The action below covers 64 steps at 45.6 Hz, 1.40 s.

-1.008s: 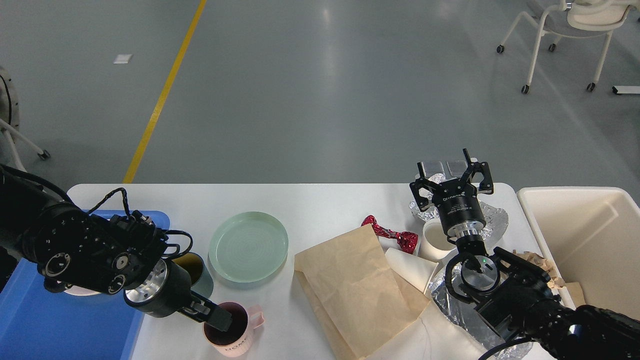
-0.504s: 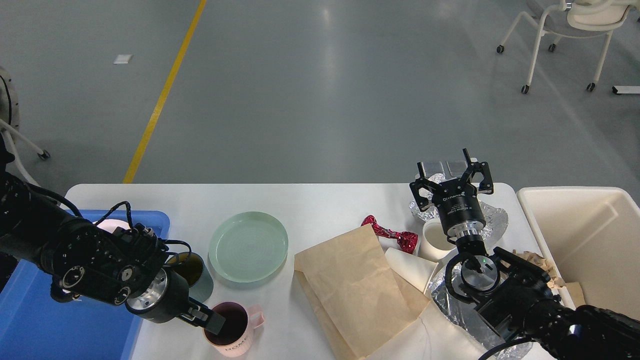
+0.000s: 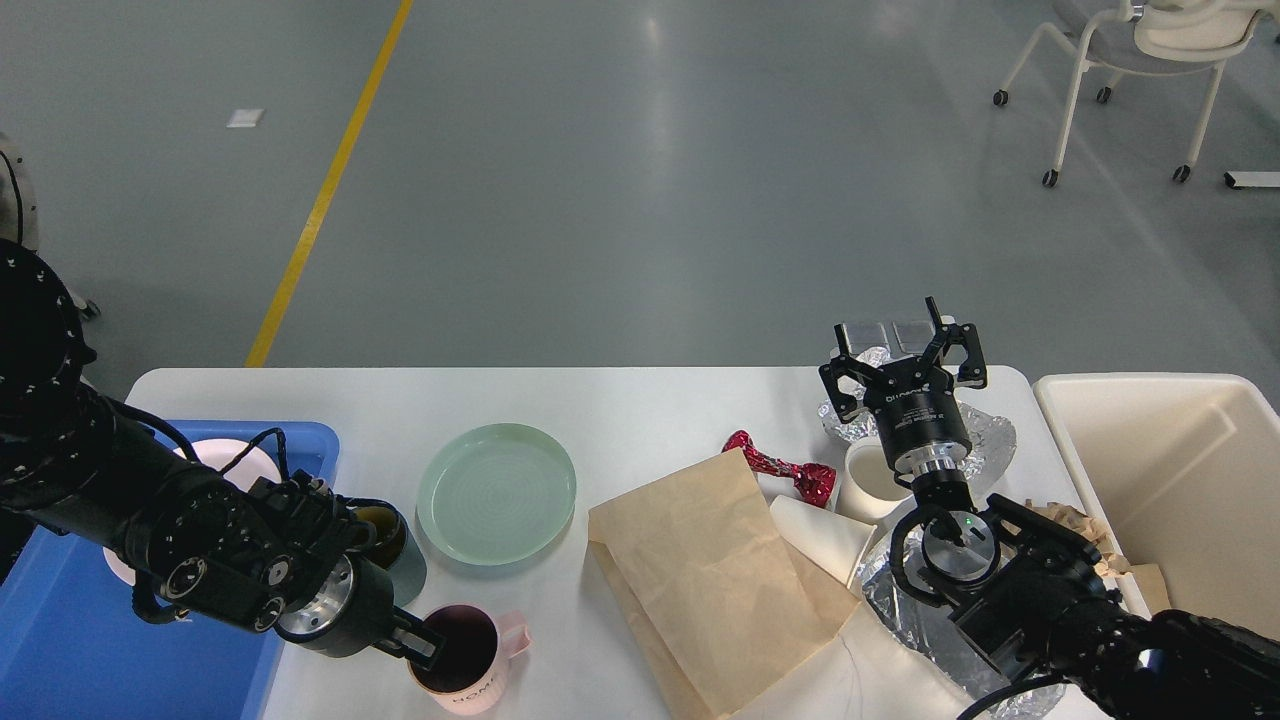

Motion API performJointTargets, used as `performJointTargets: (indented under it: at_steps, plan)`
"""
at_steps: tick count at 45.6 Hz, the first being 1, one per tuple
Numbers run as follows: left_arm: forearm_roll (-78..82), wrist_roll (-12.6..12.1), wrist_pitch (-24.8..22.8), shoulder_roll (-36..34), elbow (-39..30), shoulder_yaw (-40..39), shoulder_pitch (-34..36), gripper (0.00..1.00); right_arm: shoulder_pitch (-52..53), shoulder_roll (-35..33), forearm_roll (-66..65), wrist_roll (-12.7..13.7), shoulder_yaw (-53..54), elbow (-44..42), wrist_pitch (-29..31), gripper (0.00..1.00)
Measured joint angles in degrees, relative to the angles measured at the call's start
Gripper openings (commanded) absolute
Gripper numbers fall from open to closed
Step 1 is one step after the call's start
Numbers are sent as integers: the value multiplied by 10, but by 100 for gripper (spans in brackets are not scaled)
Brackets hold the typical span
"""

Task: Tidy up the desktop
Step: 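Lower the left gripper onto the pink mug and grasp it, then lift the pink mug and set it on the blue tray corner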

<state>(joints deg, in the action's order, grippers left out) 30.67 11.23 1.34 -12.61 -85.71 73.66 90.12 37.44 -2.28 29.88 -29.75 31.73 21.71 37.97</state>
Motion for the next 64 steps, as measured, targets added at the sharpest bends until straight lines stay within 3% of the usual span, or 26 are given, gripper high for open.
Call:
performJointTargets:
  at_steps: [13,20,26,33,40,44,52,64]
  plan:
    - [6,17,-13,-20,-17,1,26,0,0,0,0,0,0,0,0,100]
    - [9,46,-67,-60,-52,0,105,0,0,0,0,0,0,0,0,100]
    - [33,71,-156,-137,-77,-5,204,0,0,0,0,0,0,0,0,100]
    - [121,85,-305,-275,-86,-7,315,1,0,0,0,0,0,0,0,100]
    - [265,87,-407,-420,-71,-8,369,1,0,0,0,0,0,0,0,100]
    - [351,97,-437,-489,-44,-8,371,1,0,0,0,0,0,0,0,100]
    - [474,129,-431,-574,58,-10,305,1,0,0,0,0,0,1,0,100]
    - [485,140,-269,-572,168,-64,46,1,0,0,0,0,0,1,0,100]
